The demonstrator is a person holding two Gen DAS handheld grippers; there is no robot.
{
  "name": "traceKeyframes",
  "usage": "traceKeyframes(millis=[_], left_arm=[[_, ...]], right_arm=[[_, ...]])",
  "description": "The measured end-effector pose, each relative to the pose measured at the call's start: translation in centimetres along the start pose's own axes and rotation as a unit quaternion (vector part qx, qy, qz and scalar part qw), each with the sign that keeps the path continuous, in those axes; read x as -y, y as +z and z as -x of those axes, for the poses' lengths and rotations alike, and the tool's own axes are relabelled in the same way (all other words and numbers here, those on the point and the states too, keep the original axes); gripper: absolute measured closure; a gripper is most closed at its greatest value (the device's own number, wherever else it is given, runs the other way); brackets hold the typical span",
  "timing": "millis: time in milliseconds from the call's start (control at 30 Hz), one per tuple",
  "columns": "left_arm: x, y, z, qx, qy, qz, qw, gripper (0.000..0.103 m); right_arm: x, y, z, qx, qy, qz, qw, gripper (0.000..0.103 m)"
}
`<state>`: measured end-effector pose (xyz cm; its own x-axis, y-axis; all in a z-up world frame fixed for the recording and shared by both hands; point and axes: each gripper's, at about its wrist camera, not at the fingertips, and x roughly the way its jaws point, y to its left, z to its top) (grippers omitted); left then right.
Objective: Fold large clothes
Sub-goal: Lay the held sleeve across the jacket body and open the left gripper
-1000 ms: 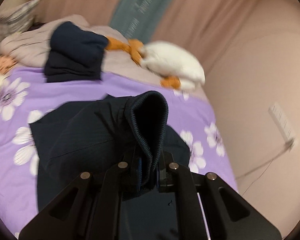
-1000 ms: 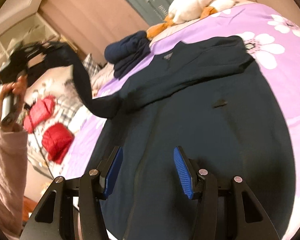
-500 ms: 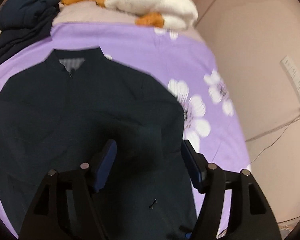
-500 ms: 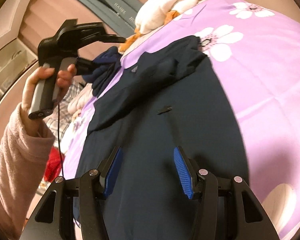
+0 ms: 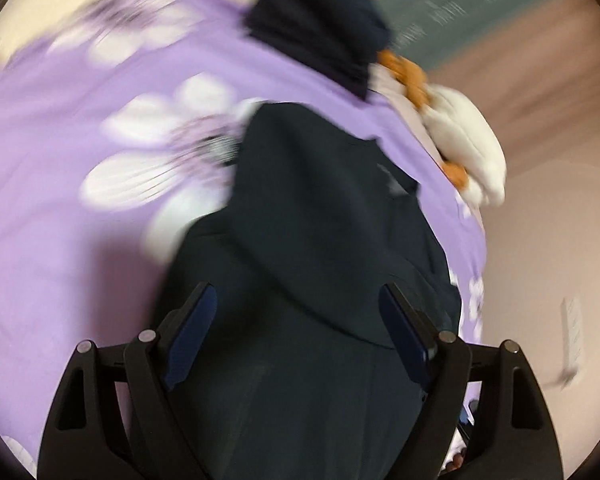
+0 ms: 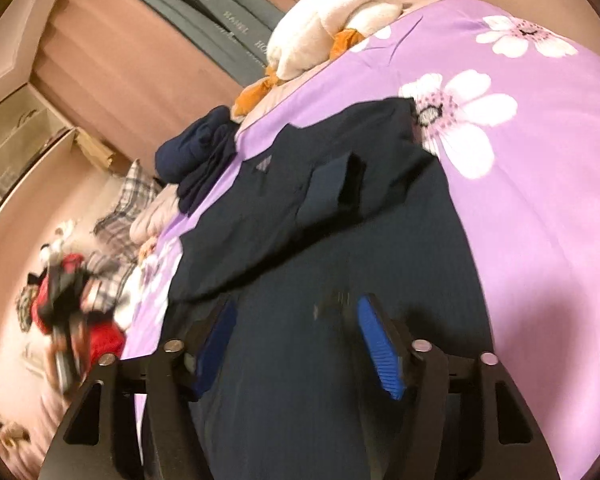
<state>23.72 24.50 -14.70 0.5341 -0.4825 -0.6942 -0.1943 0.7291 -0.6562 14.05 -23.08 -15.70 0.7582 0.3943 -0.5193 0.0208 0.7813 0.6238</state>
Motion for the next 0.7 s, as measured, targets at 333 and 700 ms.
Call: traceKeyframes(millis=[333, 700], left_arm=[[-0.3, 1.3, -7.8, -0.030, -0.086, 0.065, 0.9937, 0.021], [-2.7, 4.1, -10.2, 0.029, -0.001, 0.090, 0.9955, 0.098]], right_arm=[[0.0, 5.7, -8.0, -0.009, -0.072, 0.013, 0.997, 0.036], [-1.0, 5.7, -10.7, -0.043, -0.107, 0.060, 0.991, 0.093]])
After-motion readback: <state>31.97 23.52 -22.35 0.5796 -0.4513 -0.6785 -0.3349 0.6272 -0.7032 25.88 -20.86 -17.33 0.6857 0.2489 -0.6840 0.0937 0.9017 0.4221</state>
